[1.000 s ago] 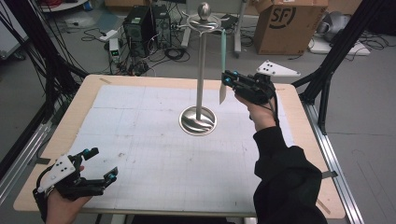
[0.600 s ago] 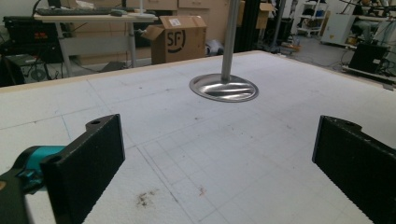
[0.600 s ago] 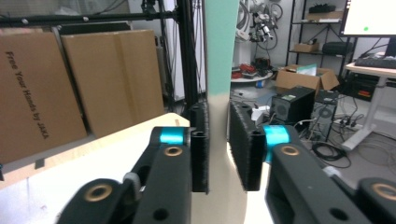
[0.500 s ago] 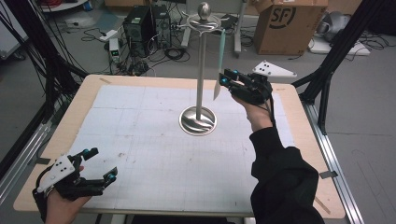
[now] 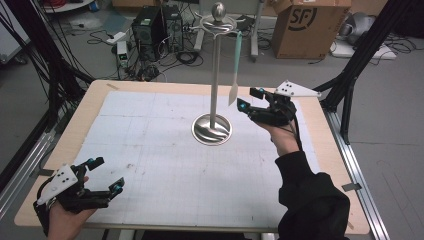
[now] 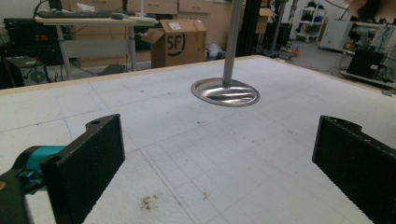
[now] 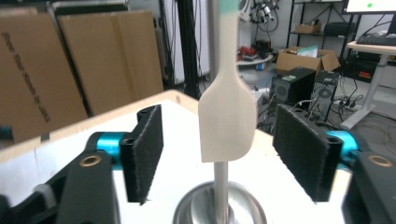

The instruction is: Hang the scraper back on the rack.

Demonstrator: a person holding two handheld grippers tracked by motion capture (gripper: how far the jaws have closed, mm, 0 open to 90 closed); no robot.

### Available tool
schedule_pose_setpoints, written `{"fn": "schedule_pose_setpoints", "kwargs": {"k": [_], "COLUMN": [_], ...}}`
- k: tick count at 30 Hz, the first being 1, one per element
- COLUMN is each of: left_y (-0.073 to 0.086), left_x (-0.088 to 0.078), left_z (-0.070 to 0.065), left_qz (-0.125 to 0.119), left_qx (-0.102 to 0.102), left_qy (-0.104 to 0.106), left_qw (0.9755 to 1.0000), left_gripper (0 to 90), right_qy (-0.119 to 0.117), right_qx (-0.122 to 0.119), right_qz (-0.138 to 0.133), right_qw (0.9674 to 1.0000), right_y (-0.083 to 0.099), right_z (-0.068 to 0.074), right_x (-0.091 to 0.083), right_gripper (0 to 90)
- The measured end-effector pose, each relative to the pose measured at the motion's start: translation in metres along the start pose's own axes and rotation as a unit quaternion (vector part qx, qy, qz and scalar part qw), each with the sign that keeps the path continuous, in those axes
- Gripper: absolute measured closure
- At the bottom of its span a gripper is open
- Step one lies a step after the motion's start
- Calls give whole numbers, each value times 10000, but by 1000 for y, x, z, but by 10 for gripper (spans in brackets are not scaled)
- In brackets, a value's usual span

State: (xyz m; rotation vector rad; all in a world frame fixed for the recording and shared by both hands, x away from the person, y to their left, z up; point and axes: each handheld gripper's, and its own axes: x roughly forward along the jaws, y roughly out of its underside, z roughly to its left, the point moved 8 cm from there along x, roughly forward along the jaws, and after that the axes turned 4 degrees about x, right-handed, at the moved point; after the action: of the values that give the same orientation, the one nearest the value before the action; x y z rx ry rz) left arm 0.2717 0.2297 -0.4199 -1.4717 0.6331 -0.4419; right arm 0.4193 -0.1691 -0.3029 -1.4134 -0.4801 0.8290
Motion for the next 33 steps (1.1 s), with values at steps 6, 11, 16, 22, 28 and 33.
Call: {"fn": "schedule_pose_setpoints", "kwargs": {"k": [6, 11, 16, 22, 28, 33], "left_y": [0, 1, 2, 2, 2, 4], "left_x": [4, 9, 13, 15, 17, 17], "left_z": [0, -1, -2, -1, -1, 1], "left_qz": [-11, -2, 12, -23, -58, -67], "left_qx": [-1, -27, -35, -20, 6, -9], "left_qy": [53, 104, 160, 145, 140, 128], "left_qw": [10000, 9999, 9999, 9999, 9999, 9999], "left_gripper": [28, 28, 29, 28, 28, 29], "right_qy": [16, -1, 48, 256, 447, 537], "right_qx": [-20, -92, 28, -75, -171, -141], "right_qz": [-39, -18, 132, 207, 277, 222], "right_qw": [10000, 10000, 9999, 9994, 9985, 9982], "right_y": [16, 35, 63, 90, 112, 126], "right_z": [9, 17, 20, 22, 21, 20], "right_x": [-16, -31, -40, -50, -53, -61], "right_gripper": [138, 102, 16, 0, 0, 0]}}
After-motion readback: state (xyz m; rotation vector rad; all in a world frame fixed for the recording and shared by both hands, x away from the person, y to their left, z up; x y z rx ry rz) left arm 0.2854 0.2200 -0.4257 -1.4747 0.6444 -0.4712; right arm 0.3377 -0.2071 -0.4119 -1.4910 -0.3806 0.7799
